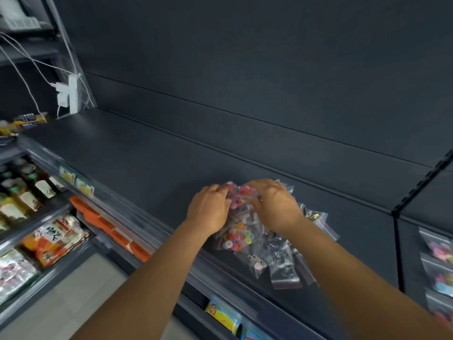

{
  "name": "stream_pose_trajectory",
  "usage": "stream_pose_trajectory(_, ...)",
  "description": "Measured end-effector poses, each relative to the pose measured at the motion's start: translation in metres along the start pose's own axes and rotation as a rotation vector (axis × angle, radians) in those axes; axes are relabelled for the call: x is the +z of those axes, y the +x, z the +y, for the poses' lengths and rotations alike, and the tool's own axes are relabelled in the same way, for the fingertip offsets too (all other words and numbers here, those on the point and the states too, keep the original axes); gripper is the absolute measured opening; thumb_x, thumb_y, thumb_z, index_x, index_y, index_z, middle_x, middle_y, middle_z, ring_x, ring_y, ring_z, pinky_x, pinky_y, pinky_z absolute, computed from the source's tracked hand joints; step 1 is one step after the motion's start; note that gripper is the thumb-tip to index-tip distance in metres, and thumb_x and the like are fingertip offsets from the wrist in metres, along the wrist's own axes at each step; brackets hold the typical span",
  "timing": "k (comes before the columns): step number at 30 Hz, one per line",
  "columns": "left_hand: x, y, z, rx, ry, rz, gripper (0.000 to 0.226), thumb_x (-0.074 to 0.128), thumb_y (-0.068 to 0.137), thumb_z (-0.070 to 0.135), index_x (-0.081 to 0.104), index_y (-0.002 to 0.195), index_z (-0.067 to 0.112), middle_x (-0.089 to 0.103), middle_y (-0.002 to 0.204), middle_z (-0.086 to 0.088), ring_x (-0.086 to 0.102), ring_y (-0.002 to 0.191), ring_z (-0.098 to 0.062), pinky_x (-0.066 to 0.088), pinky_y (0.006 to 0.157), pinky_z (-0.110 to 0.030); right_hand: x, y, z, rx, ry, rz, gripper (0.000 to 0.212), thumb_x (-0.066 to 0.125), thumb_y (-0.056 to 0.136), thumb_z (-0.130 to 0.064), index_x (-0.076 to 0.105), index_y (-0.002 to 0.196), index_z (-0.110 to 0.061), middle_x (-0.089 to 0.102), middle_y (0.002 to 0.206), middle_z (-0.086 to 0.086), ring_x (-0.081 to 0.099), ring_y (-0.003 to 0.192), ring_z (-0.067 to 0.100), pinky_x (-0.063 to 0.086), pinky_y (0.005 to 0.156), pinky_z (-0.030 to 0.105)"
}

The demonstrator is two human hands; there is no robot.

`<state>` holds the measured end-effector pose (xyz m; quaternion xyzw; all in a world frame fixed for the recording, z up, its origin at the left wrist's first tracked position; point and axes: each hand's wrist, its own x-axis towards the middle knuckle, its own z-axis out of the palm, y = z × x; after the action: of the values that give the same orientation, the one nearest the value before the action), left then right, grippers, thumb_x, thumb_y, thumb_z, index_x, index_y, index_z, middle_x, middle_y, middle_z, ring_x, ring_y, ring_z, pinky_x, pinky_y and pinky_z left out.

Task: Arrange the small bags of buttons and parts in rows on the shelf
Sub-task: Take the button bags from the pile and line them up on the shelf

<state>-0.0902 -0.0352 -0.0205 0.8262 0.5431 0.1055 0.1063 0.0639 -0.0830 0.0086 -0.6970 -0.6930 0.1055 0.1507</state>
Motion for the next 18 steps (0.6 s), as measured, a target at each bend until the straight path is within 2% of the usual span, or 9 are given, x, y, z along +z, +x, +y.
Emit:
stream_pose_trajectory(6, 0.002, 0.022, -0.002, -0.123, 0.039, -0.015, 0.042, 0.042, 0.098, 0.035, 0.046, 0.135, 0.015, 0.048, 0.128, -0.009, 0.04, 0.12, -0.026, 0.038, 0.097, -0.036, 0.002, 0.042, 0.009, 0.03, 0.029, -0.089, 0.045, 0.047, 0.096, -0.023, 0.042, 0.14, -0.021, 0.047, 0.141, 0.006, 0.038, 0.131, 0.024, 0.037, 0.105, 0.032)
stream_pose_trajectory(9, 0.003, 0.027, -0.002, -0.163, 0.001, 0.017, 0.044, 0.05, 0.095, 0.038, 0.049, 0.131, 0.014, 0.048, 0.126, -0.01, 0.04, 0.119, -0.028, 0.038, 0.098, -0.036, 0.008, 0.057, 0.011, 0.09, 0.035, -0.21, 0.053, 0.05, 0.093, -0.03, 0.034, 0.144, -0.029, 0.044, 0.143, 0.008, 0.042, 0.13, 0.026, 0.041, 0.104, 0.035)
stream_pose_trajectory(11, 0.004, 0.029, -0.004, -0.2, -0.026, 0.02, 0.048, 0.053, 0.092, 0.041, 0.05, 0.131, 0.012, 0.049, 0.125, -0.011, 0.041, 0.12, -0.03, 0.037, 0.099, -0.036, 0.011, 0.063, 0.013, 0.093, -0.009, -0.304, 0.058, 0.05, 0.093, -0.036, 0.03, 0.146, -0.027, 0.04, 0.147, 0.007, 0.038, 0.133, 0.027, 0.036, 0.108, 0.035)
stream_pose_trajectory(14, 0.003, 0.032, -0.006, -0.243, -0.041, -0.012, 0.047, 0.055, 0.09, 0.045, 0.056, 0.126, 0.014, 0.053, 0.123, -0.011, 0.042, 0.119, -0.031, 0.037, 0.099, -0.037, 0.011, 0.066, 0.014, 0.057, -0.061, -0.329, 0.065, 0.053, 0.092, -0.037, 0.024, 0.148, -0.025, 0.031, 0.152, 0.005, 0.025, 0.139, 0.029, 0.024, 0.114, 0.035)
stream_pose_trajectory(16, 0.002, 0.034, -0.006, -0.252, -0.08, -0.02, 0.041, 0.056, 0.089, 0.045, 0.059, 0.122, 0.02, 0.054, 0.123, -0.009, 0.041, 0.118, -0.03, 0.036, 0.099, -0.037, 0.011, 0.069, 0.015, 0.068, -0.042, -0.31, 0.065, 0.056, 0.09, -0.034, 0.026, 0.147, -0.027, 0.032, 0.149, 0.006, 0.024, 0.139, 0.029, 0.024, 0.113, 0.036)
stream_pose_trajectory(18, 0.002, 0.033, -0.004, -0.256, -0.132, -0.001, 0.031, 0.056, 0.09, 0.042, 0.061, 0.116, 0.026, 0.054, 0.12, -0.006, 0.041, 0.117, -0.029, 0.035, 0.099, -0.036, 0.013, 0.07, 0.016, 0.062, -0.038, -0.268, 0.054, 0.06, 0.087, -0.032, 0.042, 0.138, -0.029, 0.042, 0.139, 0.006, 0.032, 0.133, 0.028, 0.03, 0.109, 0.036)
